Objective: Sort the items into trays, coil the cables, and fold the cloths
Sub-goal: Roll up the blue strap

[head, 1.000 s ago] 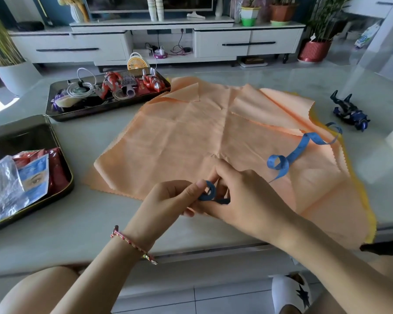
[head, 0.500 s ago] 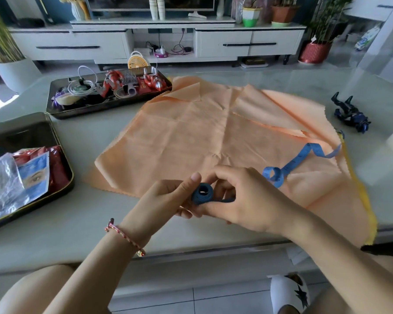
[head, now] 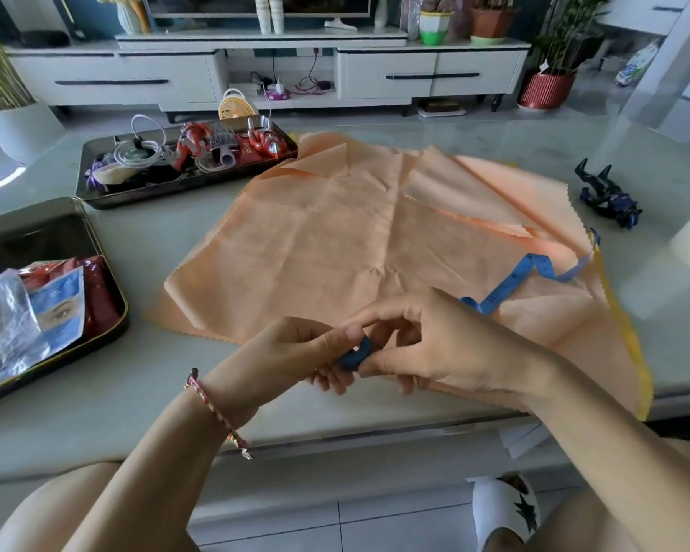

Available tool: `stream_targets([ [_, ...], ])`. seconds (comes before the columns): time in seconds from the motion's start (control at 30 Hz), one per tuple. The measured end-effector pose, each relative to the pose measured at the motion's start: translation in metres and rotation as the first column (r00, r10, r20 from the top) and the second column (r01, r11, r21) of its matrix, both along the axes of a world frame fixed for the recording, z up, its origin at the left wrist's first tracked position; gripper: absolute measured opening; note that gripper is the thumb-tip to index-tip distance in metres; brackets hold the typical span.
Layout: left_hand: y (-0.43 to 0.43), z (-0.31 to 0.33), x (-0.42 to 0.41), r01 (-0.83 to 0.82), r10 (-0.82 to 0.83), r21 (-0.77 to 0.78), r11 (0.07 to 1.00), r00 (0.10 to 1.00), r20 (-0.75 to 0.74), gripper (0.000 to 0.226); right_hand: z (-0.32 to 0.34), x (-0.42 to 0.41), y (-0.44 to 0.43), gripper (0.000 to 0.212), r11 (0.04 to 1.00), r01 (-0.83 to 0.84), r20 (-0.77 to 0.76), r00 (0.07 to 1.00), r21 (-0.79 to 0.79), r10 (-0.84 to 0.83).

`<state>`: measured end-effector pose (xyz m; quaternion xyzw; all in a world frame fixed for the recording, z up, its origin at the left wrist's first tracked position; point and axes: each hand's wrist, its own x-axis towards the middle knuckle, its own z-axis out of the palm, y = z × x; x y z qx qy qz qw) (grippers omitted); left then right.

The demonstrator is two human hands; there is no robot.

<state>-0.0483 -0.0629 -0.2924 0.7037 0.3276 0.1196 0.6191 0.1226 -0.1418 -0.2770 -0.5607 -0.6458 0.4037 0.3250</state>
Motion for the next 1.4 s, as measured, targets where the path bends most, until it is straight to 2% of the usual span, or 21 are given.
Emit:
stream_targets([
  [0.07,-0.001,-0.001,0.002,-0.057,0.058,-0.038,0.998,0.998,0.024,0.063,-0.001,-0.002,0.000,0.022,0.996,0.074,0.008,0.997,0.050,-0.074],
  [0.13,-0.003,-0.003,0.003,-0.102,0.106,-0.067,0.993,0.992,0.066,0.070,-0.004,-0.006,0.001,0.020,0.977,0.146,0.098,0.982,0.156,-0.162],
  [0.27,-0.011,-0.007,0.007,-0.144,0.153,-0.071,0.987,0.976,0.155,0.050,-0.008,-0.013,0.000,0.027,0.914,0.171,0.338,0.891,0.368,-0.303],
  [0.37,-0.013,-0.009,0.009,-0.185,0.255,-0.267,0.946,0.932,0.258,0.040,-0.009,-0.015,0.002,0.025,0.907,0.135,0.428,0.847,0.399,-0.314],
  [0.43,-0.011,-0.008,0.008,-0.174,0.276,-0.342,0.923,0.920,0.277,0.040,-0.007,-0.015,0.003,0.025,0.917,0.136,0.434,0.848,0.375,-0.303],
  [0.53,-0.006,-0.004,0.003,-0.180,0.270,-0.354,0.918,0.936,0.225,0.038,-0.003,-0.012,0.005,0.034,0.977,0.114,0.305,0.938,0.181,-0.166],
  [0.63,0.000,0.000,-0.003,-0.156,0.207,-0.319,0.935,0.969,0.132,0.043,0.002,-0.010,0.006,0.033,0.999,0.031,0.215,0.976,0.026,-0.036],
  [0.73,0.004,0.003,-0.008,-0.081,0.106,-0.275,0.958,0.991,0.077,0.045,0.006,-0.012,0.008,0.020,0.999,-0.046,0.156,0.986,-0.026,0.049],
  [0.83,0.003,0.004,-0.010,-0.060,0.071,-0.212,0.975,0.997,0.043,0.045,0.006,-0.013,0.009,0.018,0.998,-0.031,0.204,0.978,-0.054,0.042],
  [0.9,0.000,0.001,-0.006,-0.120,0.144,-0.232,0.965,0.985,0.093,0.047,0.005,-0.015,0.010,0.018,0.999,0.052,0.271,0.961,0.012,-0.054],
  [0.97,-0.003,-0.001,-0.002,-0.194,0.257,-0.314,0.929,0.951,0.172,0.049,0.001,-0.020,0.012,0.026,0.977,0.135,0.364,0.912,0.167,-0.189],
  [1.03,-0.006,-0.004,0.002,-0.258,0.366,-0.405,0.877,0.905,0.218,0.048,-0.003,-0.027,0.012,0.031,0.942,0.146,0.504,0.814,0.302,-0.287],
  [1.1,-0.005,-0.005,0.002,-0.294,0.415,-0.444,0.846,0.887,0.204,0.042,-0.005,-0.028,0.013,0.029,0.931,0.118,0.548,0.780,0.346,-0.303],
  [1.17,-0.001,-0.003,-0.002,-0.274,0.372,-0.428,0.861,0.913,0.165,0.040,-0.004,-0.025,0.014,0.031,0.965,0.117,0.450,0.867,0.233,-0.214],
  [1.23,0.003,0.001,-0.007,-0.202,0.272,-0.392,0.898,0.953,0.132,0.045,0.000,-0.021,0.014,0.038,0.997,0.063,0.275,0.959,0.051,-0.075],
  [1.3,0.006,0.005,-0.011,-0.120,0.157,-0.328,0.937,0.984,0.088,0.049,0.004,-0.016,0.011,0.035,0.997,-0.018,0.138,0.990,-0.072,0.027],
  [1.4,0.008,0.005,-0.011,-0.110,0.137,-0.275,0.955,0.987,0.080,0.050,0.004,-0.014,0.009,0.028,0.997,-0.011,0.113,0.993,-0.075,0.019],
])
